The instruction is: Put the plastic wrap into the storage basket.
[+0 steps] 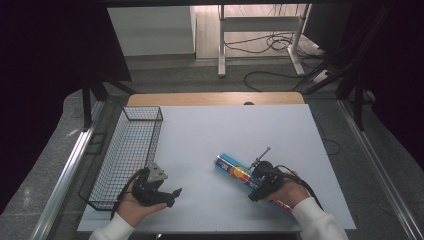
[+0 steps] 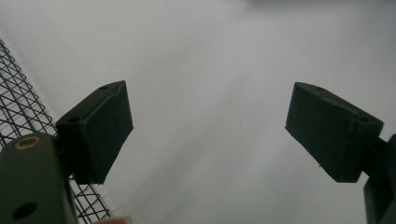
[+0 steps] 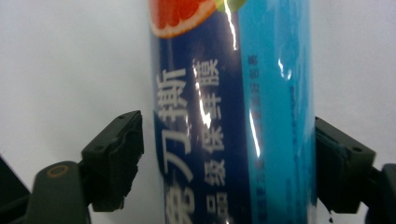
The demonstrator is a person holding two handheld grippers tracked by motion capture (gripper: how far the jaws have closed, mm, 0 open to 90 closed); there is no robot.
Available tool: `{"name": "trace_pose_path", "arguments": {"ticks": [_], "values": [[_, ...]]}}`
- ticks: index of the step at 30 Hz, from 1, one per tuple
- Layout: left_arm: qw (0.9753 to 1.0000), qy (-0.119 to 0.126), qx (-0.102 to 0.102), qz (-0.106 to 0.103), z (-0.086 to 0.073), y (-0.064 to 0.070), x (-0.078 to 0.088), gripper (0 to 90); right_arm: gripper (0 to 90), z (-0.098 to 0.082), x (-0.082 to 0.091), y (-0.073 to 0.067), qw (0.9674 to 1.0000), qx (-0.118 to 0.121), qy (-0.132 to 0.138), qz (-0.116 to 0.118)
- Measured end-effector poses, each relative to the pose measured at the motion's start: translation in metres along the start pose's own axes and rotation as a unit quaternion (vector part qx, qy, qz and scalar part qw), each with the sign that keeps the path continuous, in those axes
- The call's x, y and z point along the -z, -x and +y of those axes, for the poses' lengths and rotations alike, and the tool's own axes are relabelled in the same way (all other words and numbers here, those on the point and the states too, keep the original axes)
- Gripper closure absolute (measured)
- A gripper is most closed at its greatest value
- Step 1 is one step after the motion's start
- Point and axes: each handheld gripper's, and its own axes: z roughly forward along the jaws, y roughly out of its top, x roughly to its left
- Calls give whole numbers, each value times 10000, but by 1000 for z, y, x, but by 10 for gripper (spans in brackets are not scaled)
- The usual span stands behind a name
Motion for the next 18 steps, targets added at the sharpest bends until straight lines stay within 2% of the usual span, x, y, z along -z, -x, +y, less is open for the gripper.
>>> {"name": "trace_pose_path", "arguments": {"ticks": [4,7,13,18], "values": [[10000,6,6,10,-1,-1,1,145,303,3,-2,1,9998,15,-112,-188],[10000,-2,28,16,-1,-2,0,145,308,4,-2,3,9998,1,-141,-122],[10000,1,10,22,0,-1,1,145,316,5,-1,2,9996,114,-215,-149],[10000,-4,26,19,-1,-2,1,145,320,7,5,2,10000,-45,-39,24]]}}
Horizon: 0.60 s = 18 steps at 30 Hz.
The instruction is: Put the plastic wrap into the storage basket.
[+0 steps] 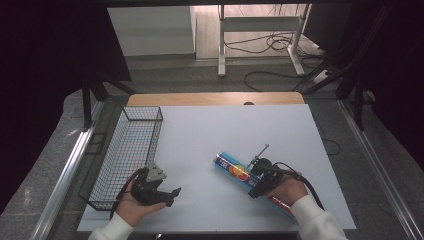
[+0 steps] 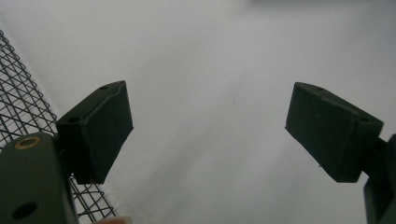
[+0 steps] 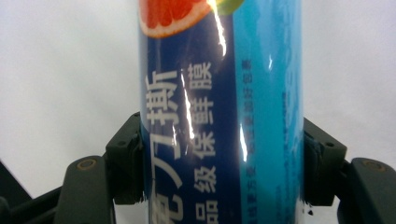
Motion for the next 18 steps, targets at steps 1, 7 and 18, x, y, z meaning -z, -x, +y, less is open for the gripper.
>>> {"name": "trace_pose_path", "arguments": {"ticks": [1,7,18], "values": [[10000,-2,2,0,0,0,0,145,320,1,3,0,10000,28,77,10],[10000,18,7,12,0,0,1,145,321,3,22,3,9978,-204,586,223],[10000,16,-8,15,1,0,1,145,321,7,50,3,9839,-388,1540,813]]}}
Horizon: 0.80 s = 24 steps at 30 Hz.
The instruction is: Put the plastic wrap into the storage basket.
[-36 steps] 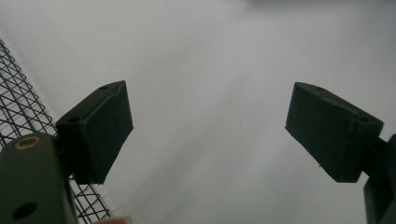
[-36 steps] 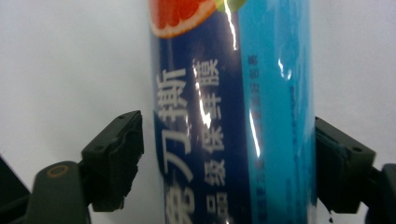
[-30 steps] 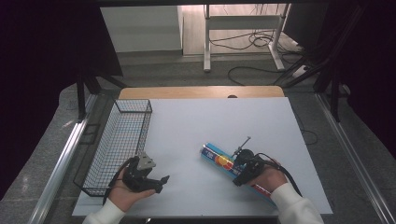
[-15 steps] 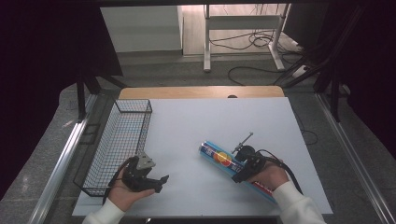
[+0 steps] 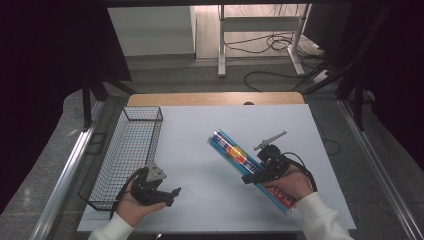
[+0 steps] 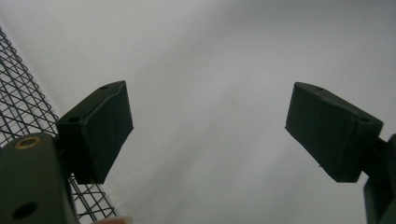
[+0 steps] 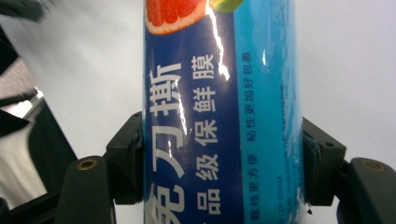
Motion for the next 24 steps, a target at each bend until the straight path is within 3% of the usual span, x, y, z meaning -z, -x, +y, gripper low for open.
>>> {"name": "trace_pose_path", "arguments": {"ticks": [6,11,18,24], "values": [[10000,37,57,-44,3,0,-1,145,321,3,6,-1,9983,-141,484,288],[9979,308,420,-397,11,-4,3,141,321,5,10,-5,9958,-198,814,374],[9965,367,595,-454,12,-9,3,142,321,3,10,-10,9879,-393,1368,609],[9960,364,670,-471,12,-12,2,143,321,0,4,-10,9747,-870,1822,955]]}}
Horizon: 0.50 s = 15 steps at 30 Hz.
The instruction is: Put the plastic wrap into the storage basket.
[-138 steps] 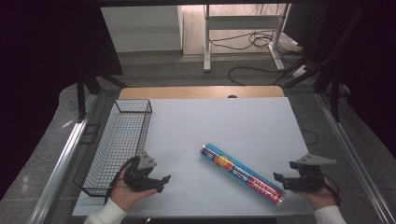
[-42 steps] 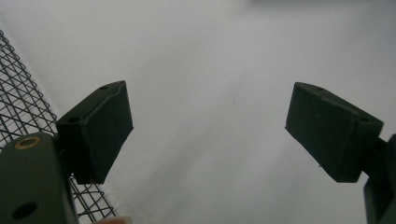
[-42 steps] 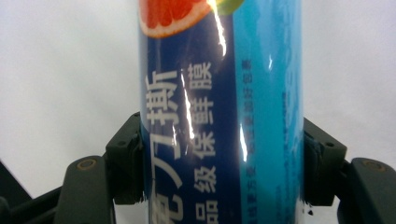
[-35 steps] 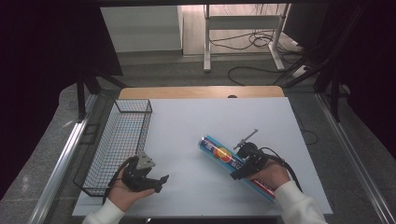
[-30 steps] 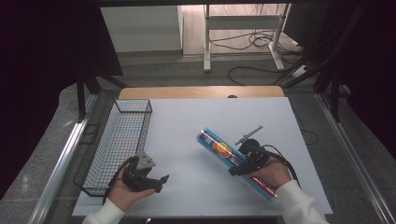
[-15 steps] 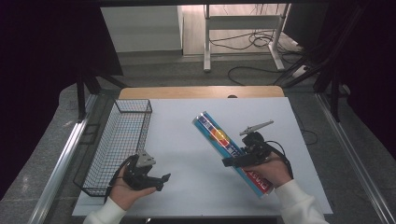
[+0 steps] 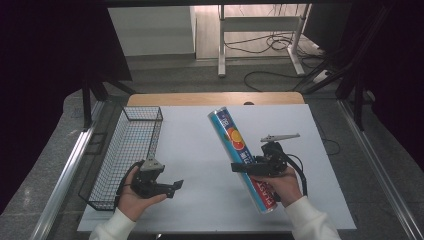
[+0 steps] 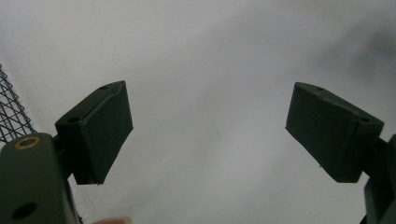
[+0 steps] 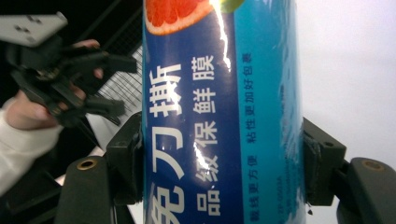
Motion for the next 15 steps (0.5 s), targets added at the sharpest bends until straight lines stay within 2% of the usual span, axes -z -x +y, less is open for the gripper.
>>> {"name": "trace_pose_path", "arguments": {"ticks": [10,13,15], "values": [[10000,-11,3,26,0,-2,0,144,321,-4,-15,-2,9998,-197,32,51],[10000,-2,7,28,0,-2,0,144,321,-6,-19,-2,9993,-343,92,93],[10000,11,14,26,0,-2,1,144,321,-7,-20,-1,9983,-516,200,209]]}}
